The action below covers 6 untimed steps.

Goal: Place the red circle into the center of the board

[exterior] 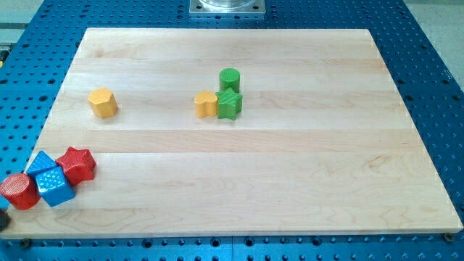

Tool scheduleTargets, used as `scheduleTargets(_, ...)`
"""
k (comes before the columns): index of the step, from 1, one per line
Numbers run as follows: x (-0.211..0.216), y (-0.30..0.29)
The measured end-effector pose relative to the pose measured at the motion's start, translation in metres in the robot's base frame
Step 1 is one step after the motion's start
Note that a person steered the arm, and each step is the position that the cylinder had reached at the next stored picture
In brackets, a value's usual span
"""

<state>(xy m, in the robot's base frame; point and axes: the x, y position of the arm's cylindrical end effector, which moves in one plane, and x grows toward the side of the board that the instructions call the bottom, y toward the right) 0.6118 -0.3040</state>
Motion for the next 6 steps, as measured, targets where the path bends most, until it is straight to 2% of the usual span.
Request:
scheduleTargets(1, -0.034, 0.007)
scheduleTargets(2, -0.049, 0.008)
scheduleTargets(3, -0.091, 0.049)
scheduleTargets(4, -0.12, 0.124)
scheduleTargets(5, -0.159, 0.122)
scheduleTargets(6, -0.178, 0.126)
